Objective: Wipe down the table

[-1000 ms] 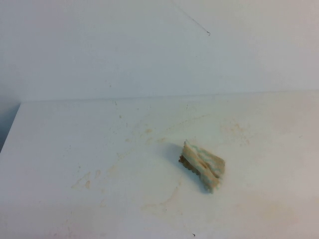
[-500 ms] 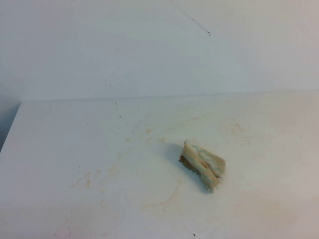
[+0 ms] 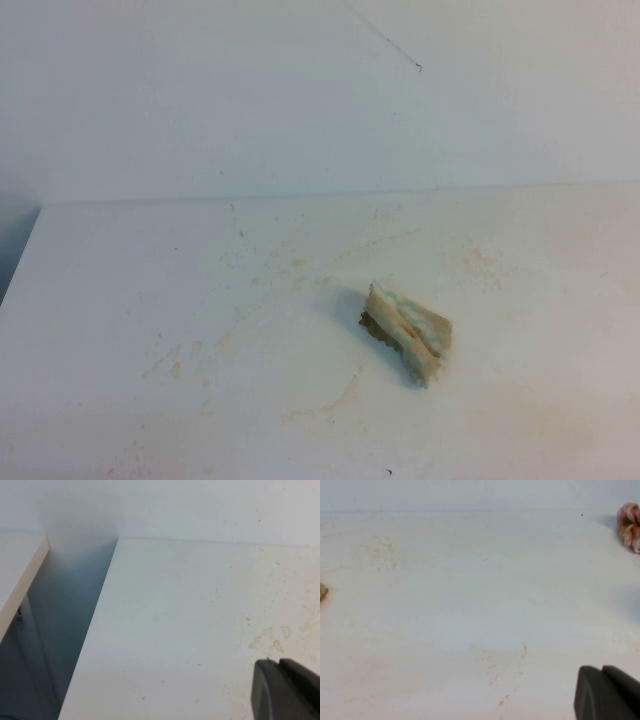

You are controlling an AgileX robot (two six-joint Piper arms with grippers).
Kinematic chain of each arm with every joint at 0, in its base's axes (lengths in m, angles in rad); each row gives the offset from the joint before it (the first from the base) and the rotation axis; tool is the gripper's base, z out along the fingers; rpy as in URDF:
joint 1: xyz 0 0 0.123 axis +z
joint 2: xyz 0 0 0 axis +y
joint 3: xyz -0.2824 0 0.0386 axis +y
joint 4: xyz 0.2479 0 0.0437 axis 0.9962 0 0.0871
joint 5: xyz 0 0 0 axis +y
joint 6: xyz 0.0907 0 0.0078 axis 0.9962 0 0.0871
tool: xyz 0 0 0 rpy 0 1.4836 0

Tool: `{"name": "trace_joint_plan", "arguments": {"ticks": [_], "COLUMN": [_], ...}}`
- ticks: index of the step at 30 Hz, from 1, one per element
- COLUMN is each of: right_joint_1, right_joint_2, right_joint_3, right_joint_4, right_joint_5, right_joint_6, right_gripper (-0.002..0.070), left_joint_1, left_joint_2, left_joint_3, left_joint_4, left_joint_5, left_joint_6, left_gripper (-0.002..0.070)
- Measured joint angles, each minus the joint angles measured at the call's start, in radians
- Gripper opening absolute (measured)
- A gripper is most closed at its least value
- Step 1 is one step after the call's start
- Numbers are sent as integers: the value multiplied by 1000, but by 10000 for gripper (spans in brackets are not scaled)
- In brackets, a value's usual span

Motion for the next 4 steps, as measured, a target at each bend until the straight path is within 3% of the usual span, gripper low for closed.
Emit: {"name": "trace_joint_plan", "arguments": {"ticks": [4], "right_joint_1": [0], "right_joint_2": [0], "right_joint_3": [0], "right_joint_4": [0], "right_joint_5": [0], "right_joint_6": [0], "right_gripper": [0], "left_joint_1": [0], "left_joint_2": [0], "left_joint_3": [0], "left_joint_4": [0], "left_joint_5": [0], "left_joint_6": [0], "left_gripper": [0]}}
